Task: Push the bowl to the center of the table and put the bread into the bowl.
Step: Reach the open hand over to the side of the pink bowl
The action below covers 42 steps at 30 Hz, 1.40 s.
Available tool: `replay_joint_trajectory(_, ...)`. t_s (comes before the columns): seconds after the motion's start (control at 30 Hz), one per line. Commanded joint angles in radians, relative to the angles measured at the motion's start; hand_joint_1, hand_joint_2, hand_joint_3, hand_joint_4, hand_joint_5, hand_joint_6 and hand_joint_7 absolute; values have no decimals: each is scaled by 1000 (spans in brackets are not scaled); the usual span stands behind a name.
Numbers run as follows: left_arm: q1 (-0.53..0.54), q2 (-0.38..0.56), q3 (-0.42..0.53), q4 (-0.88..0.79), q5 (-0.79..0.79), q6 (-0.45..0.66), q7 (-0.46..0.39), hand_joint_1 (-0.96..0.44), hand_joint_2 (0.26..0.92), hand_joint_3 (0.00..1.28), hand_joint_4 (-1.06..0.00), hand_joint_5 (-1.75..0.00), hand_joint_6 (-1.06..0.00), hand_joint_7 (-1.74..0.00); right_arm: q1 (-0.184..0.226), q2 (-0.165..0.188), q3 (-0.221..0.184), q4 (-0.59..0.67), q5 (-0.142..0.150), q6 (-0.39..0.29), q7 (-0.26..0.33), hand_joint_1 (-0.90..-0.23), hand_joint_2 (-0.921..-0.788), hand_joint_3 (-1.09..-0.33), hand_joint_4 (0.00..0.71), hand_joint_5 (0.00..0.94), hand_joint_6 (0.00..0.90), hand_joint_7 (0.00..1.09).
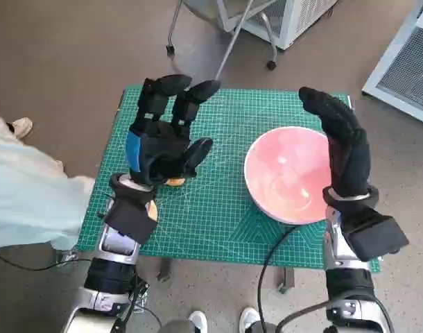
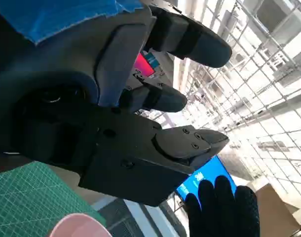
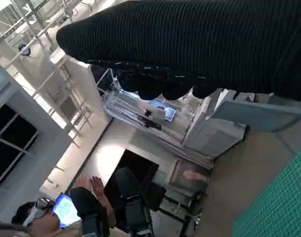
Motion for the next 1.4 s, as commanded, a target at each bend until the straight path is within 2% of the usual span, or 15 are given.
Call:
replay_joint_trajectory(0.03, -15, -2, -6, -1, 5, 3, -3, 11, 670, 572, -59, -985, -165, -1085, 14, -2, -4, 3, 6, 15, 6, -568, -921, -789, 367, 9, -1, 820)
replay_joint_trajectory(0.63, -15, 0, -11, 18, 13, -15, 2, -1, 695, 519, -76, -954, -182, -1058, 23, -8, -14, -4, 13, 20, 11, -570, -921, -784, 369, 10, 1, 822)
replay_joint_trajectory(0.77, -13, -3, -13, 16, 15, -15, 4, -1, 698, 514, -76, -954, -181, -1058, 29, -16, -24, 0, 25, 15, 19, -578, -921, -774, 370, 10, 4, 819)
replay_joint_trajectory(0.83, -12, -3, -12, 17, 14, -15, 4, -2, 700, 512, -76, -953, -181, -1058, 29, -28, -37, 15, 41, 9, 31, -581, -921, -770, 370, 10, 12, 808)
replay_joint_trajectory(0.93, -10, -4, -11, 14, 11, -12, 3, -3, 702, 509, -76, -952, -181, -1057, 28, -52, -64, 55, 67, -12, 49, -583, -921, -766, 369, 9, 22, 794)
replay_joint_trajectory(1.03, -6, -4, -10, 10, 9, -8, 2, -2, 705, 506, -76, -951, -182, -1056, 26, -75, -97, 107, 78, -45, 51, -574, -921, -767, 367, 7, 26, 787)
replay_joint_trajectory(1.17, -1, -4, -8, 4, 5, -4, 0, 10, 709, 503, -76, -948, -185, -1056, 24, -94, -142, 173, 60, -86, 1, -562, -921, -781, 363, 5, 25, 782)
replay_joint_trajectory(1.3, 5, -4, -4, -3, 1, -1, 0, 30, 712, 507, -75, -947, -187, -1055, 37, -102, -188, 217, 12, -112, -99, -531, -921, -807, 359, 3, 6, 814)
replay_joint_trajectory(1.4, 8, -3, -2, -4, 2, -2, 3, 35, 712, 511, -75, -947, -187, -1056, 46, -108, -216, 261, -6, -123, -163, -518, -921, -820, 358, 2, 2, 830)
